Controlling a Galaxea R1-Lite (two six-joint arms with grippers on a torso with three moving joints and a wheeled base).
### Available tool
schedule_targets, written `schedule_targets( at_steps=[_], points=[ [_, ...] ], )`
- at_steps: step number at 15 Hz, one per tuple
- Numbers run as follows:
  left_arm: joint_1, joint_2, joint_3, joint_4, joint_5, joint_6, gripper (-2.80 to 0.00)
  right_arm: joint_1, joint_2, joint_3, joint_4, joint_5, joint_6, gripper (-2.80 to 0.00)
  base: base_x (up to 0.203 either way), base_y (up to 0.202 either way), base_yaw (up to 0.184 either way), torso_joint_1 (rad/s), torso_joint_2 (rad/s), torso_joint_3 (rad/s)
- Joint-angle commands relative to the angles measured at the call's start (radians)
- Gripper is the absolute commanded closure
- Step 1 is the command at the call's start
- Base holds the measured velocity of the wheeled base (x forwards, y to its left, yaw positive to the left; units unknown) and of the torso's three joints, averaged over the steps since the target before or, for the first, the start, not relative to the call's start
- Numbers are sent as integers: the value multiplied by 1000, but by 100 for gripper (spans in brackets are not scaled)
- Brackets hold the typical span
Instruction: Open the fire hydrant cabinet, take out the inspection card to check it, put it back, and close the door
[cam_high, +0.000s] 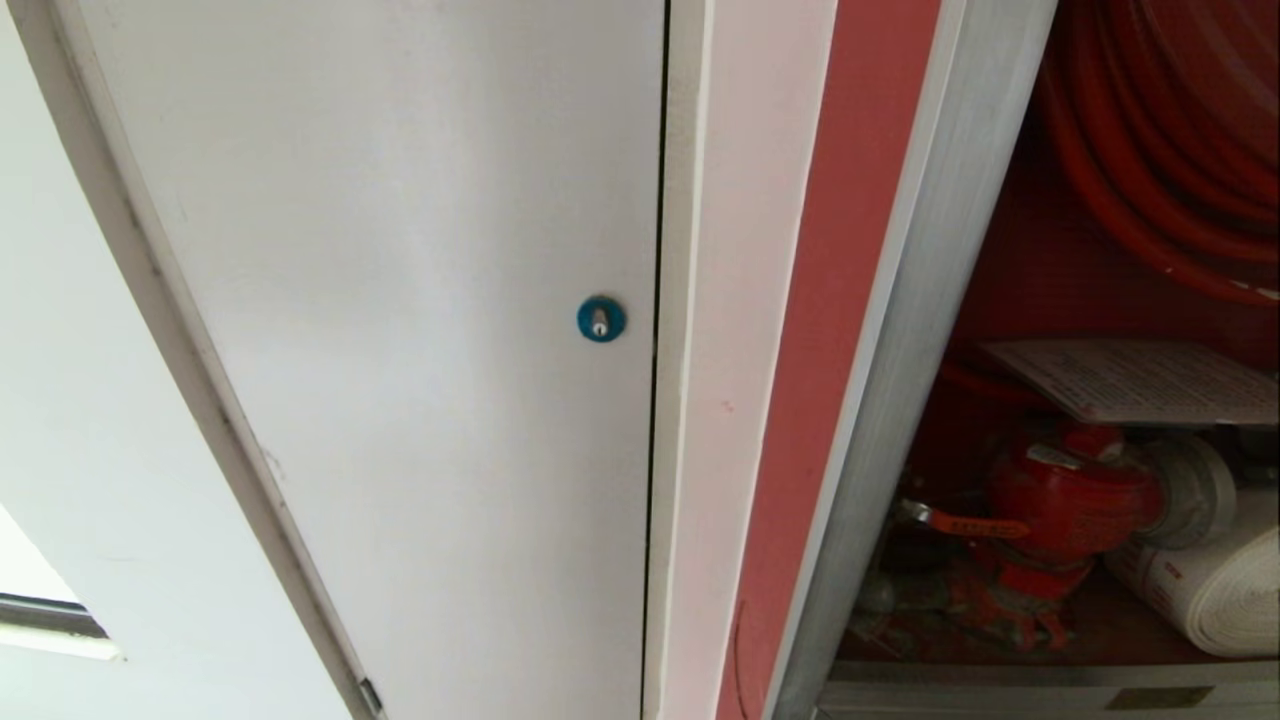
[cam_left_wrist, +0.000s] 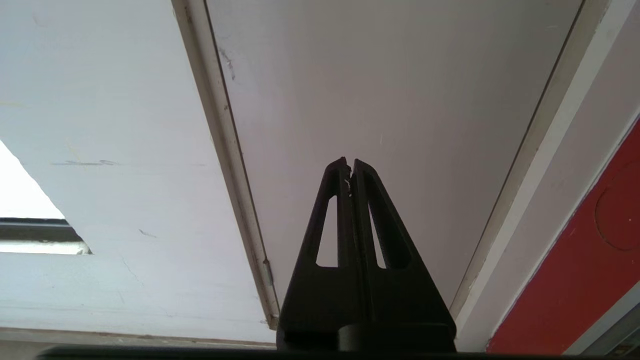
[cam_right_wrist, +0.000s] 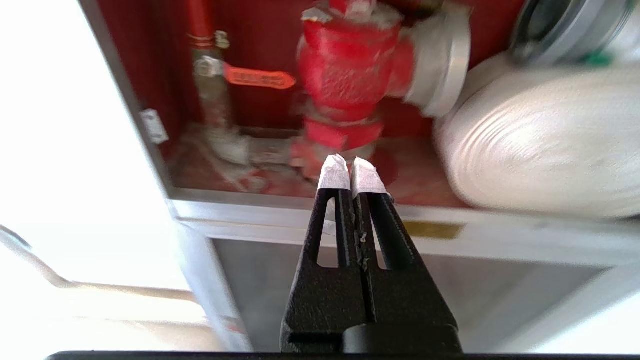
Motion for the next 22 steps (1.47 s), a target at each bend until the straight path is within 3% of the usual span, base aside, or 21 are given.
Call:
schedule_targets(
  at_steps=[1,6,10,14,22],
  points=[
    [0,0,6,-1,0,0,0,8,-142,82,-8,5,42,0,0,0,0,0,0,0],
    [0,0,6,0,0,0,0,10,-252,358,-273,6,69,0,0,0,0,0,0,0],
    [0,0,6,-1,0,0,0,9,-256,502,-455,-7,40,0,0,0,0,0,0,0],
    [0,0,6,-1,0,0,0,9,-256,502,-350,-5,17,0,0,0,0,0,0,0],
    [0,0,6,-1,0,0,0,9,-256,502,-348,-5,15,0,0,0,0,0,0,0]
  ],
)
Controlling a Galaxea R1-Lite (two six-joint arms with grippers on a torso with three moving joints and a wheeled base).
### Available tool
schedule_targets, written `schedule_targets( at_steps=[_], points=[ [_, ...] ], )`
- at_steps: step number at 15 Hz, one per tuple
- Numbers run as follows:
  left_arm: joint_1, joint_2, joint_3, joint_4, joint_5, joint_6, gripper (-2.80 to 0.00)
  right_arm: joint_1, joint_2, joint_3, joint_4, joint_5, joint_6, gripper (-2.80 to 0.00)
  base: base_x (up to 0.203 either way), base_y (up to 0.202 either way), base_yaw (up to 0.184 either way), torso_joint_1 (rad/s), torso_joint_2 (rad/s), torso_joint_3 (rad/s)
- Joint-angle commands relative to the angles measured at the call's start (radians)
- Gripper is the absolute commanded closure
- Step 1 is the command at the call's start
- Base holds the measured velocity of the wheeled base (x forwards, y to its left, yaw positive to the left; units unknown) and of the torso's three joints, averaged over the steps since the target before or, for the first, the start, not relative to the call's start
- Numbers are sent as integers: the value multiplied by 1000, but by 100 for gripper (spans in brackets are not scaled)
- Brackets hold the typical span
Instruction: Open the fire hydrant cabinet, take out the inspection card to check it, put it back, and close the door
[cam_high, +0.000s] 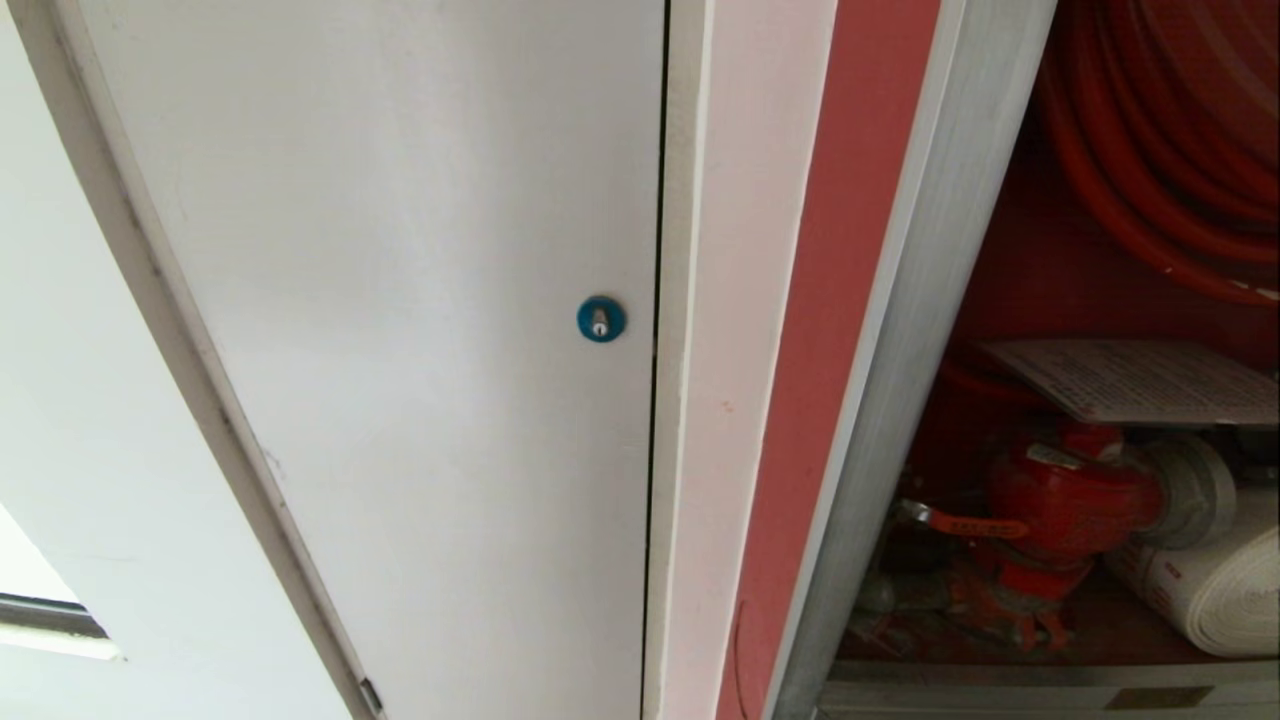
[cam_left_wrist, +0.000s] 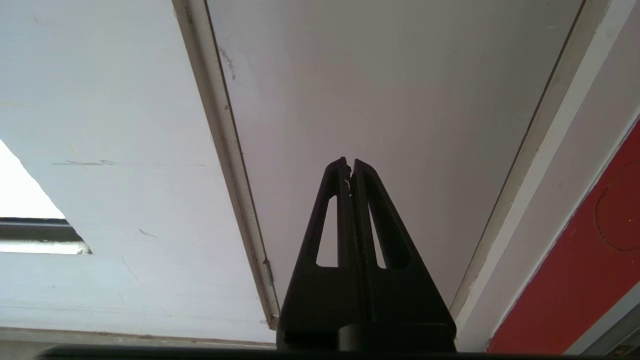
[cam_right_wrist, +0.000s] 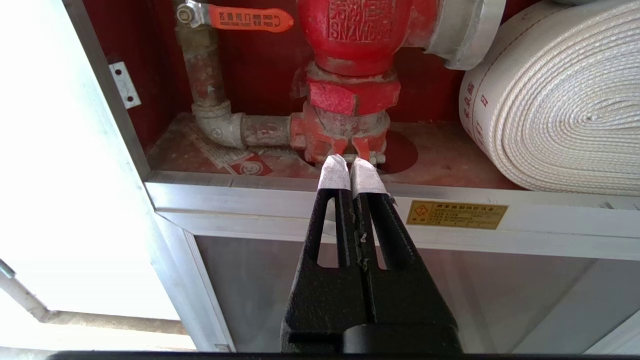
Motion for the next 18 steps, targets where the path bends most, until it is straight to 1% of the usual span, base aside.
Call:
schedule_targets(
  at_steps=[1,18],
  points=[
    [0,0,6,0,0,0,0,0,-2,0,0,0,0,0,0,0,0,0,0,0],
    [1,0,6,0,0,0,0,0,-2,0,0,0,0,0,0,0,0,0,0,0]
  ],
)
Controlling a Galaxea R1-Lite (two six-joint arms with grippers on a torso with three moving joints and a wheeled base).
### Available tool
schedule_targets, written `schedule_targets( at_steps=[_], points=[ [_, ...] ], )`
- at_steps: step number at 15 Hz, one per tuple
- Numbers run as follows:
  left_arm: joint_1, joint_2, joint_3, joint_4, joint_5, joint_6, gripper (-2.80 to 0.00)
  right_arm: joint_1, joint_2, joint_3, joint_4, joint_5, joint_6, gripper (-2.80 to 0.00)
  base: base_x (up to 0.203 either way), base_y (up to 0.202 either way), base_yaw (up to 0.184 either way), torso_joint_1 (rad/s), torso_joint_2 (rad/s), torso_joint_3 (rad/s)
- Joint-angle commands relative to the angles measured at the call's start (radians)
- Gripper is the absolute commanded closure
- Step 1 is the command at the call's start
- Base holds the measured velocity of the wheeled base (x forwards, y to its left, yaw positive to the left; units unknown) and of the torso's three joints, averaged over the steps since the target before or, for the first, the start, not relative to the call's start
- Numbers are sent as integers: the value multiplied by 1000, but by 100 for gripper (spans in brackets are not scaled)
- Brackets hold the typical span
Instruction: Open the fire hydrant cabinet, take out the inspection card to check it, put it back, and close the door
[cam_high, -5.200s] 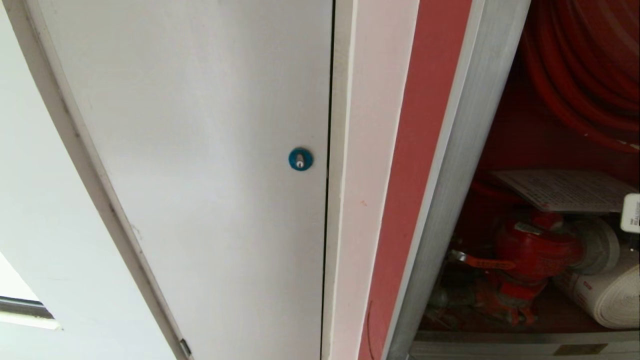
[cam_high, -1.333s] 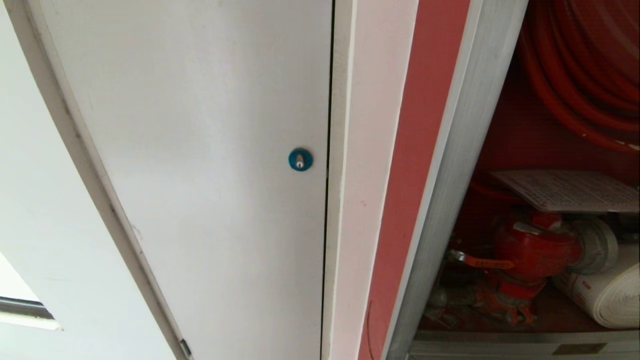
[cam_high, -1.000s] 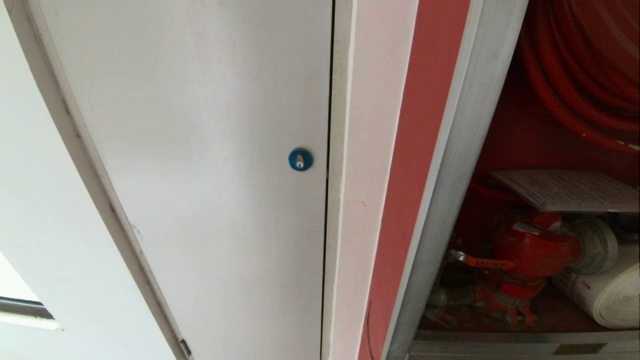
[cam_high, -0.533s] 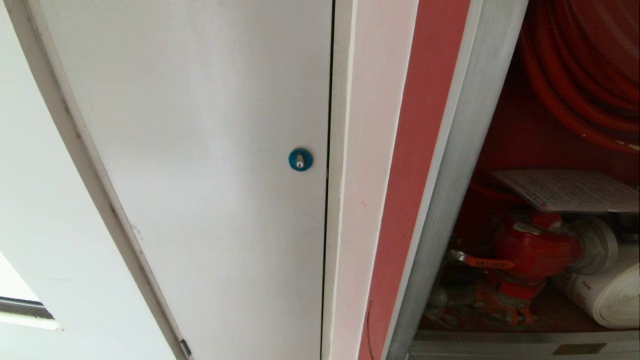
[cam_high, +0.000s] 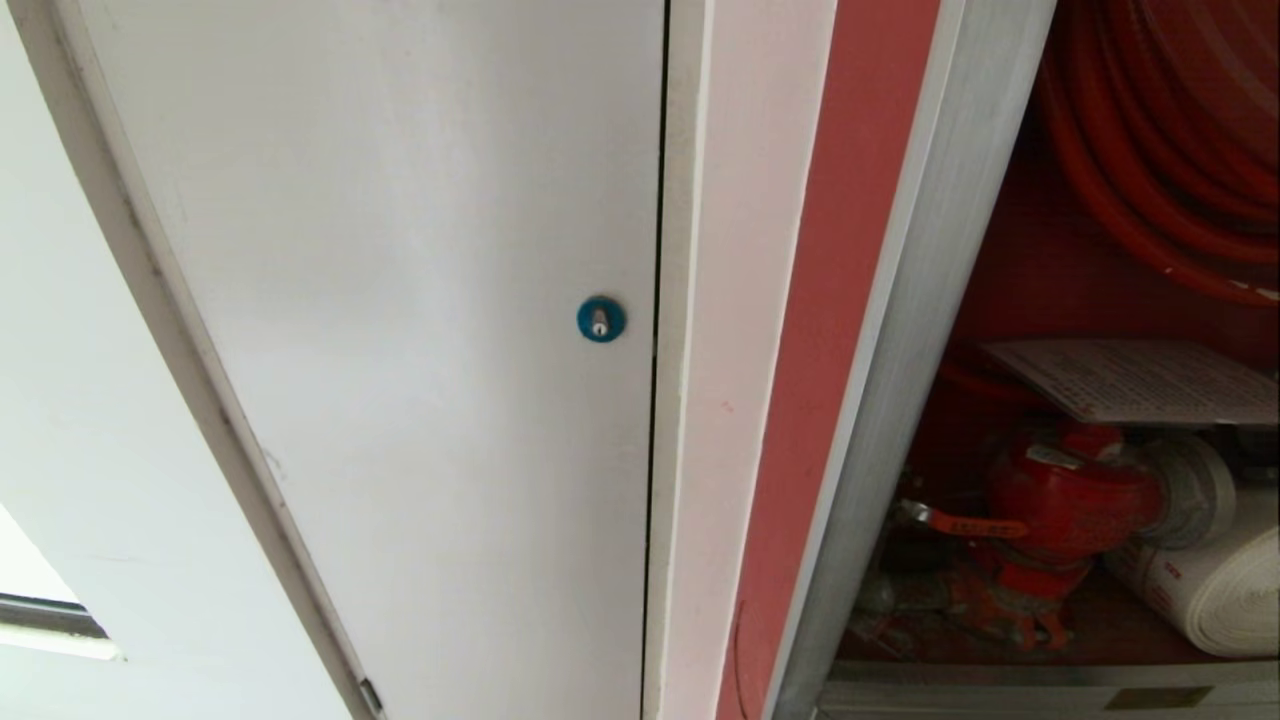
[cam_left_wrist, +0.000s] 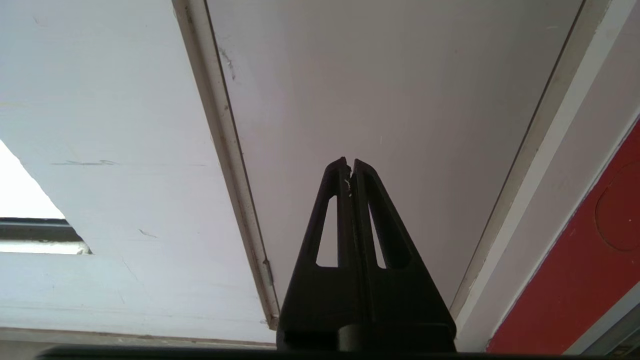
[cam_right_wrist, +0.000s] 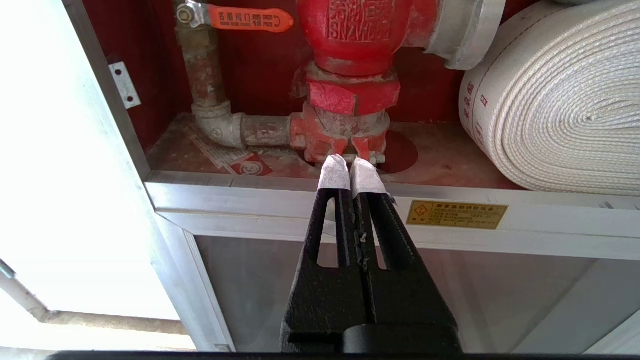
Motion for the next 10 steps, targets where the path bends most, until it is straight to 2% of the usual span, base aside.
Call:
schedule_targets(
  at_steps=[1,5,10],
  points=[
    [0,0,6,0,0,0,0,1,-2,0,0,0,0,0,0,0,0,0,0,0],
    [-1,0,6,0,0,0,0,1,-2,0,0,0,0,0,0,0,0,0,0,0],
    [-1,0,6,0,0,0,0,1,-2,0,0,0,0,0,-171,0,1,-1,5,3]
  ],
)
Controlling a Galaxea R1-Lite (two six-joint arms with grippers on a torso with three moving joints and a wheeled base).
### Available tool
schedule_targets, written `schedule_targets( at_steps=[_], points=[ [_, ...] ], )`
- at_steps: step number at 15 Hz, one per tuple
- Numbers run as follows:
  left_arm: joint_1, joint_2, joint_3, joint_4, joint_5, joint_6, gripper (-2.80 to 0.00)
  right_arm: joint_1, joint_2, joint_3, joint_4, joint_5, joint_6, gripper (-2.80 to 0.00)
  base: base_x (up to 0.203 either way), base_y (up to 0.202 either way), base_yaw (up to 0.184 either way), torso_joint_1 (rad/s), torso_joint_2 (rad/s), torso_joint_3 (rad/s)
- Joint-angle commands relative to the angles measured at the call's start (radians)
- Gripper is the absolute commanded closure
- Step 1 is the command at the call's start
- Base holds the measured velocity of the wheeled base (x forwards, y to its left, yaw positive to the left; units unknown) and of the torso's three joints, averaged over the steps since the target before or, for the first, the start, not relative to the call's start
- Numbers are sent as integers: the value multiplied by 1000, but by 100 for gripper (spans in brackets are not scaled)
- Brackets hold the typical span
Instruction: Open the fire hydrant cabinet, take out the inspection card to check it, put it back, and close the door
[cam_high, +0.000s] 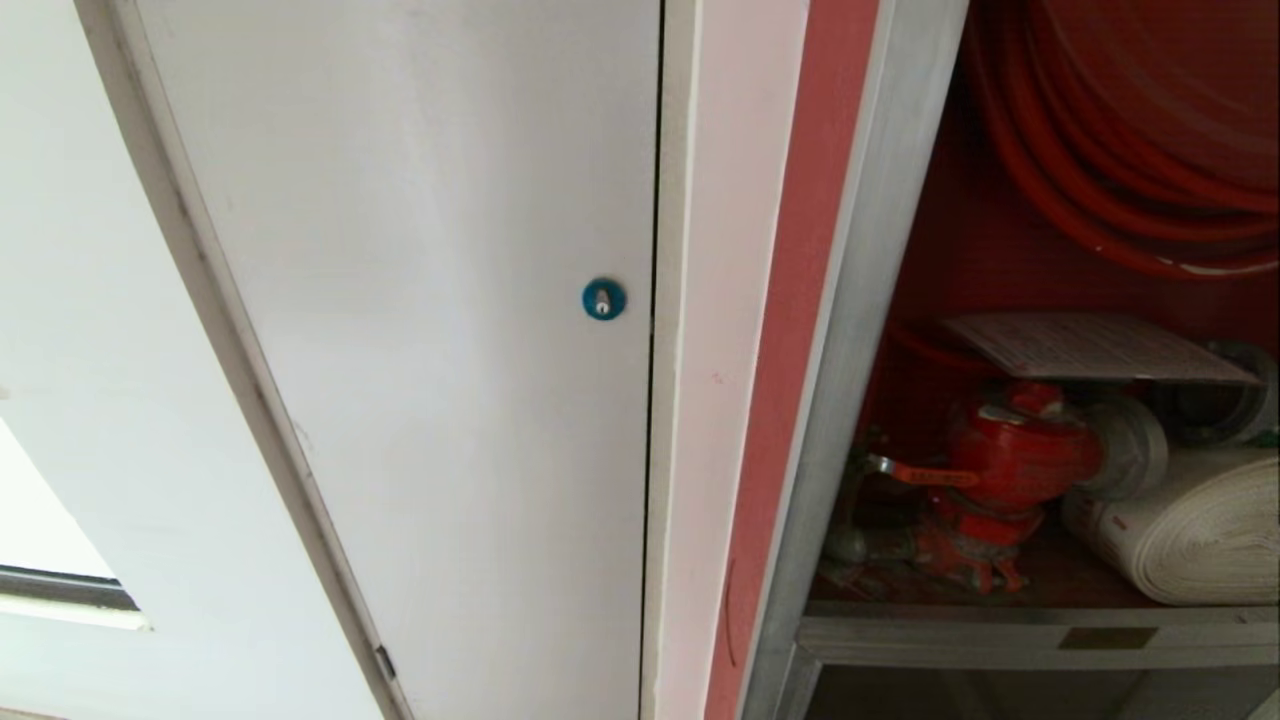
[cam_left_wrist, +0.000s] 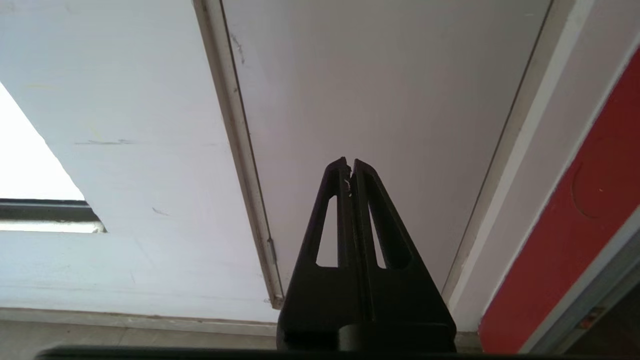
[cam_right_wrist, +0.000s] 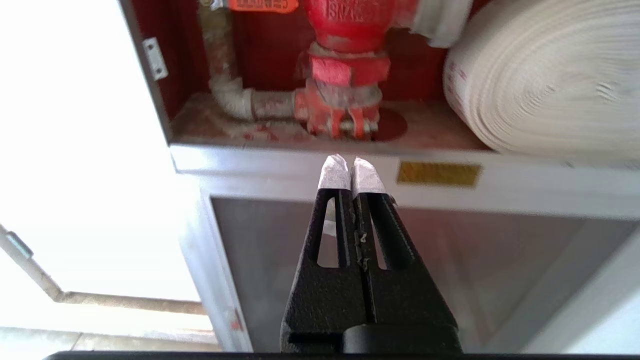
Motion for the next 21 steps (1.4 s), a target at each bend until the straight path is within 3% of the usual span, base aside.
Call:
schedule_targets(
  at_steps=[1,21],
  points=[
    [0,0,6,0,0,0,0,0,-2,0,0,0,0,0,-192,0,4,0,2,6],
    [-1,0,6,0,0,0,0,0,-2,0,0,0,0,0,-196,0,1,2,3,3]
  ],
)
